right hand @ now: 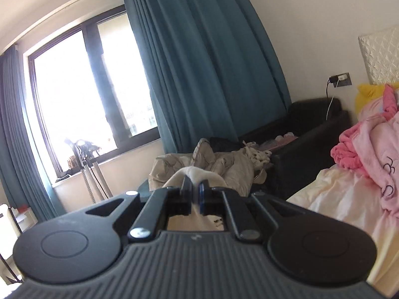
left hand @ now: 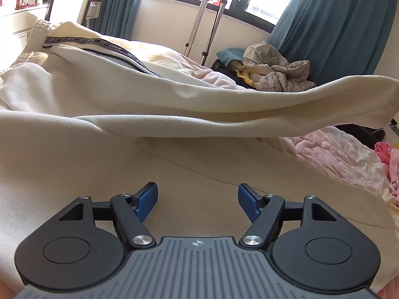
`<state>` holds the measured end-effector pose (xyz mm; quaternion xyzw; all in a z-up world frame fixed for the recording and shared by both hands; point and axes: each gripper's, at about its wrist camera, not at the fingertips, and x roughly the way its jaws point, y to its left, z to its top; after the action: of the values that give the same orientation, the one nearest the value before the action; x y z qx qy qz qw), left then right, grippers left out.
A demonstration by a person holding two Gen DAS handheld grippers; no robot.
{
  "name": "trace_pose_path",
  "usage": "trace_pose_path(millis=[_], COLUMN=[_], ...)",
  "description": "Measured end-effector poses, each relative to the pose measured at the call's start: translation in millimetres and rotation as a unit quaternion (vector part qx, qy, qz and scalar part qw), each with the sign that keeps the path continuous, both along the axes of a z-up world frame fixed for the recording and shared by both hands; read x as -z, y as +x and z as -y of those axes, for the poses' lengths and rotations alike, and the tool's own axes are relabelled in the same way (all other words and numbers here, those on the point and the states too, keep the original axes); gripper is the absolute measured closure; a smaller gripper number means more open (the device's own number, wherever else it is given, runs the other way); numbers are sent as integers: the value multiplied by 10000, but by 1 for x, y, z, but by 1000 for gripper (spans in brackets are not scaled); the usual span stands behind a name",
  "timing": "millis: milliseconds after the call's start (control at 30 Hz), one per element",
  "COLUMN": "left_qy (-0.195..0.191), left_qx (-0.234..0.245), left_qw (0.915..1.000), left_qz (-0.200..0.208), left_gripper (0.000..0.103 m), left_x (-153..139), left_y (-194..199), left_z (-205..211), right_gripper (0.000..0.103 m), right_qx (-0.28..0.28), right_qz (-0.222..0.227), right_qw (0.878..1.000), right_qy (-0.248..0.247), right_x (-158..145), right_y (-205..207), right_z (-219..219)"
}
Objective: Fold clothes
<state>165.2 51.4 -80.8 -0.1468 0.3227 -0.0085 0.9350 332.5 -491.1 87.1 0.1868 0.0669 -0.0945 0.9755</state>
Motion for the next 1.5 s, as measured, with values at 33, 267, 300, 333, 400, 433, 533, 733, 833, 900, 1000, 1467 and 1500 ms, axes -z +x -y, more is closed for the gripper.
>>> trace_pose_path(millis=[33,267,300,333,400,433,533,733,833,900,1000,1467,1500], left_qy=[-6,32,59,82,98,106,132,152,204,255,337,797,805], left_qx=[0,3,-1,0,11,11,-4,-1,57,158,210,178,161], left_qw=[10000,10000,10000,9999,9999,9999,9999,9997,9995,9992,9988,9957,9957], left_qz=[11,53,57,60,74,83,109,190,253,283,293,446,435], left_gripper=[29,29,29,29,29,29,29,28,28,28,28,26,26], left_x=[-1,-6,-7,-8,-9,-10,-13,-23,-30,-33,-39,-64,-64], left_y=[-1,-8,-8,-8,-9,-9,-10,-23,-34,-41,-53,-101,-101], left_z=[0,-1,-1,-1,-1,-1,-3,-7,-10,-12,-14,-13,-14], right_gripper=[97,96,96,93,84,81,72,65,65,65,65,62,61], right_qx=[73,786,786,804,868,903,980,748,582,376,37,-683,-662], right_qz=[-217,-2174,-2291,-2370,-2408,-2427,-2529,-2514,-2487,-2482,-2438,-2182,-2169], right_qw=[9997,9701,9667,9638,9610,9604,9587,9637,9663,9678,9698,9724,9728], right_qy=[-41,737,830,918,1044,1029,856,488,308,166,30,-458,-480], right_x=[17,164,176,185,193,193,188,170,161,155,143,119,119], right_y=[-5,-56,-64,-70,-79,-83,-94,-133,-153,-165,-182,-244,-243], right_z=[7,62,64,63,61,58,46,0,-25,-44,-67,-102,-102])
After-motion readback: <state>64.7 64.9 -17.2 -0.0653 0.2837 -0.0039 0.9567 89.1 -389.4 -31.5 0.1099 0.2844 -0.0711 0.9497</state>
